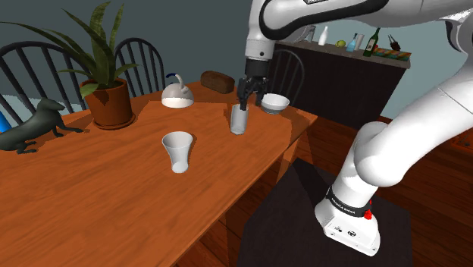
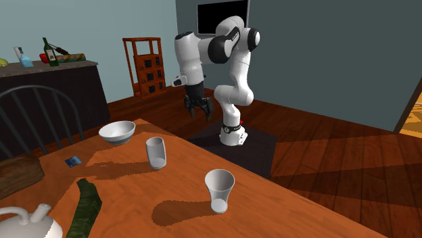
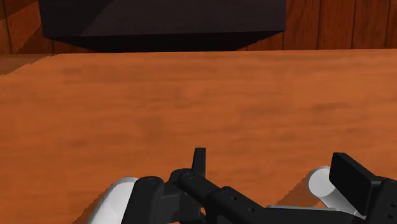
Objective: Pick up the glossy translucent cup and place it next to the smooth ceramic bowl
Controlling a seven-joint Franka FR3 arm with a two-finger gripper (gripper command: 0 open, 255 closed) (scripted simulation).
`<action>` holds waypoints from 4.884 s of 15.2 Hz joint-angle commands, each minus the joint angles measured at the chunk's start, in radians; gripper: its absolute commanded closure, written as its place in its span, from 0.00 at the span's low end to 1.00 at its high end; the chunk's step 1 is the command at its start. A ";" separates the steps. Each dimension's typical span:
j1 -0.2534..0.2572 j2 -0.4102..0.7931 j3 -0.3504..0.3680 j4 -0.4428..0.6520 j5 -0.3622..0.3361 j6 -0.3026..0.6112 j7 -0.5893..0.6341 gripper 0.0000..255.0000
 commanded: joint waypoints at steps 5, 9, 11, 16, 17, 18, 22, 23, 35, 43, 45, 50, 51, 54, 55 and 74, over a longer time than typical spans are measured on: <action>0.045 0.186 0.027 0.071 0.064 0.144 -0.024 0.00; 0.071 0.314 0.047 0.140 0.103 0.220 -0.042 0.00; 0.083 0.379 0.057 0.182 0.121 0.252 -0.051 0.00; 0.110 0.542 0.084 0.308 0.157 0.315 -0.070 0.00; 0.116 0.575 0.089 0.336 0.163 0.325 -0.073 0.00; 0.117 0.585 0.091 0.345 0.164 0.328 -0.073 0.00; 0.124 0.610 0.097 0.323 0.170 0.375 -0.077 0.00; 0.126 0.616 0.099 0.318 0.172 0.387 -0.078 0.00; 0.130 0.634 0.102 0.307 0.177 0.418 -0.080 1.00; 0.130 0.634 0.102 0.307 0.177 0.418 -0.080 1.00; 0.130 0.621 0.101 0.318 0.172 0.395 -0.073 1.00; 0.128 0.591 0.099 0.348 0.163 0.336 -0.055 1.00; 0.128 0.586 0.099 0.355 0.161 0.324 -0.052 1.00; 0.127 0.571 0.098 0.377 0.156 0.289 -0.041 1.00; 0.127 0.566 0.097 0.384 0.154 0.277 -0.038 1.00; 0.121 0.515 0.092 0.574 0.130 0.043 0.025 1.00</action>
